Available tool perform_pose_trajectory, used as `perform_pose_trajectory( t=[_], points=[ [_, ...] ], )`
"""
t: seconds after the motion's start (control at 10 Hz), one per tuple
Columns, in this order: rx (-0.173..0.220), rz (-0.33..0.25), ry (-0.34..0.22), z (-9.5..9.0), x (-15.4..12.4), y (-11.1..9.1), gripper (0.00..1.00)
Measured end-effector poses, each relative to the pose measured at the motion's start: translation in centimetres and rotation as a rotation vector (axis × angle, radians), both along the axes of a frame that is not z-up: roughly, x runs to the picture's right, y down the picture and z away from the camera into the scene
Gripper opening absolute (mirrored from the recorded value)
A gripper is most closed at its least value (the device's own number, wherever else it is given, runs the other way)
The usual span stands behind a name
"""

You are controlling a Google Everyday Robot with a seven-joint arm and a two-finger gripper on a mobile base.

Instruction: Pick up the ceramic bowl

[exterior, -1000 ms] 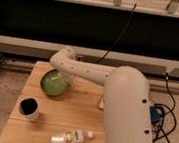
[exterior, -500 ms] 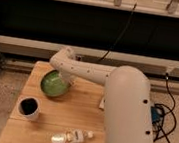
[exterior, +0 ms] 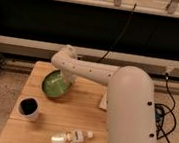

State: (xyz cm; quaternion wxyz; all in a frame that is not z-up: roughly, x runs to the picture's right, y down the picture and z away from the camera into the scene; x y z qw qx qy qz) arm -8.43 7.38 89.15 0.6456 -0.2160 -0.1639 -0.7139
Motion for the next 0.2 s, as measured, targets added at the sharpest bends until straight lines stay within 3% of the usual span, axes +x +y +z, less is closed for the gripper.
perform_pose_trajectory(
  t=[0.2],
  points=[
    [0.002,-0.007,-0.007,-0.24,0.17,-0.25,0.01]
  ],
)
